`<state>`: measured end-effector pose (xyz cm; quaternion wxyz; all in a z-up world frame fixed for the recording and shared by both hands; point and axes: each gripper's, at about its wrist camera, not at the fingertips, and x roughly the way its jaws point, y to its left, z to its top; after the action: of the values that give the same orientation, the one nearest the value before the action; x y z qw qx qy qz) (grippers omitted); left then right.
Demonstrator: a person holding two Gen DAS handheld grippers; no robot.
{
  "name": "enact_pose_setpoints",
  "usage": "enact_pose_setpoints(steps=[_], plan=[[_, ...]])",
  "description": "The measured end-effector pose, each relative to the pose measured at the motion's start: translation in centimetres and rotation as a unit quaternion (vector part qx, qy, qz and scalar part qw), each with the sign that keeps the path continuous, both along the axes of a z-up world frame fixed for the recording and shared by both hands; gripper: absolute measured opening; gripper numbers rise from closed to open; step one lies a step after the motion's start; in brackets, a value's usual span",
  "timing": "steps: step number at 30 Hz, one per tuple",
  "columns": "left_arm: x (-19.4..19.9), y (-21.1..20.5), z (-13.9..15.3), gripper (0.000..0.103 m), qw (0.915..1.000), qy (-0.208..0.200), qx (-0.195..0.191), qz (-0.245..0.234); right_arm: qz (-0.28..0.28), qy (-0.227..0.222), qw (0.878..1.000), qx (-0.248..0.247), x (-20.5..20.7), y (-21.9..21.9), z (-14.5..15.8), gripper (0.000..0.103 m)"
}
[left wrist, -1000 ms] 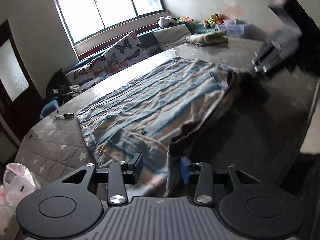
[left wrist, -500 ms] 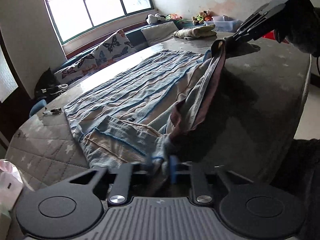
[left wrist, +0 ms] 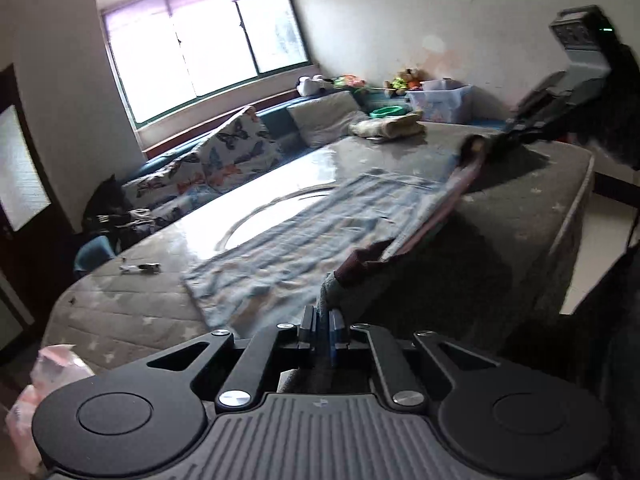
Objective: Fold clothes
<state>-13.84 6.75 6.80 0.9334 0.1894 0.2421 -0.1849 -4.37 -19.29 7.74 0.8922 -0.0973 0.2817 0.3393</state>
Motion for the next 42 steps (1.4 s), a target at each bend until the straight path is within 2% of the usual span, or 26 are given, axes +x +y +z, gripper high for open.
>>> enact_pose_setpoints(steps=[4, 7, 14, 19, 24, 30, 35, 39, 42], plan=[[2.6, 0.3, 0.5, 0.006, 0.9996, -0.014, -0.011, 0.021, 0.005, 0.001, 1.000, -0.001, 0.4, 0.5, 0.6, 0.005], [5.1, 0.5, 1.1, 0.006, 0.9993, -0.025, -0.008, 0.027, 0.004, -0.004, 1.000, 0.000, 2.2, 0.8, 1.4, 0.005], [13.4, 0.5, 3.1, 0.006, 0.9987, -0.037, 0.019, 0.030, -0.012, -0.004, 1.000, 0.001, 9.6, 1.5, 3.0, 0.005], [20.4, 0.6, 2.8, 0.006, 0.9985, -0.024, 0.034, 0.036, -0.029, 0.011, 0.999, -0.007, 16.2, 2.4, 2.9, 0.004], [27.2, 0.8, 0.8, 0.007, 0.9984, 0.017, 0.034, 0.041, -0.050, 0.046, 0.997, -0.023, 22.8, 3.4, 0.9, 0.004], [33.3, 0.6, -3.0, 0.007, 0.9954, 0.073, 0.043, 0.045, -0.081, 0.091, 0.992, -0.032, 28.8, 4.2, -3.4, 0.004], [35.5, 0.9, -5.4, 0.011, 0.9923, 0.096, 0.036, 0.069, -0.107, 0.129, 0.985, -0.036, 31.6, 4.6, -7.2, 0.008], [36.3, 1.0, -6.5, 0.015, 0.9896, 0.096, 0.042, 0.099, -0.127, 0.142, 0.981, -0.039, 32.4, 4.5, -9.2, 0.025], [36.0, 1.1, -5.8, 0.015, 0.9895, 0.089, 0.030, 0.110, -0.138, 0.146, 0.979, -0.027, 32.6, 4.1, -9.1, 0.027]])
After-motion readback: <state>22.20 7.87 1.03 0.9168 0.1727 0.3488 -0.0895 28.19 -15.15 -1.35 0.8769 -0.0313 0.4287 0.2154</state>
